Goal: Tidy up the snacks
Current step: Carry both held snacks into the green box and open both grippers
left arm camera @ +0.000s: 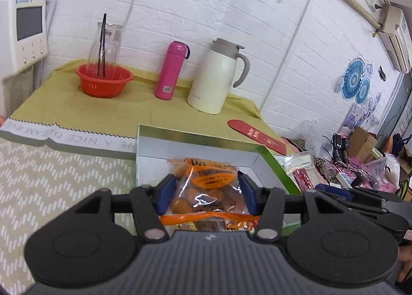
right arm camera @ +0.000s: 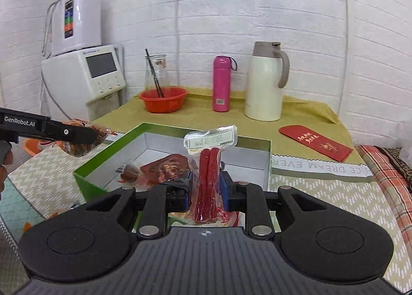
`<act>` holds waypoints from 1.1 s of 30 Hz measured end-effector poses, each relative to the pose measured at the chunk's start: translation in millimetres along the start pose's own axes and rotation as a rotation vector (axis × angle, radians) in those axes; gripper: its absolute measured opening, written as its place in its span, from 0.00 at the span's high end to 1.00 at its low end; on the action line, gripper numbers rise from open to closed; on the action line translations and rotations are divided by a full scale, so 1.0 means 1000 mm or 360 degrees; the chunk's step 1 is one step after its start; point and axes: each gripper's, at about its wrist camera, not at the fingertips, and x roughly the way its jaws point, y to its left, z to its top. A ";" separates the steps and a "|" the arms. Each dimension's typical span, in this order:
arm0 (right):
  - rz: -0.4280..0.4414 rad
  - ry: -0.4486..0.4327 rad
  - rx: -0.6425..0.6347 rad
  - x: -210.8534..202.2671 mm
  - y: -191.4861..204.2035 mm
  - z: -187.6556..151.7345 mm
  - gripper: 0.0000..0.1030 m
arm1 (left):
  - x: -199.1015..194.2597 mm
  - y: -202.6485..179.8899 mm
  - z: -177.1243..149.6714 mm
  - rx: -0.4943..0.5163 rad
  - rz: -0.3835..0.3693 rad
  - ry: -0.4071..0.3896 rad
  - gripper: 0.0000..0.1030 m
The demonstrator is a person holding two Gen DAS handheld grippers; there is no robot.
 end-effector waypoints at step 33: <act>0.0020 -0.0008 -0.0167 0.026 0.009 -0.010 0.00 | 0.030 -0.009 -0.003 0.0032 0.0198 -0.0034 0.08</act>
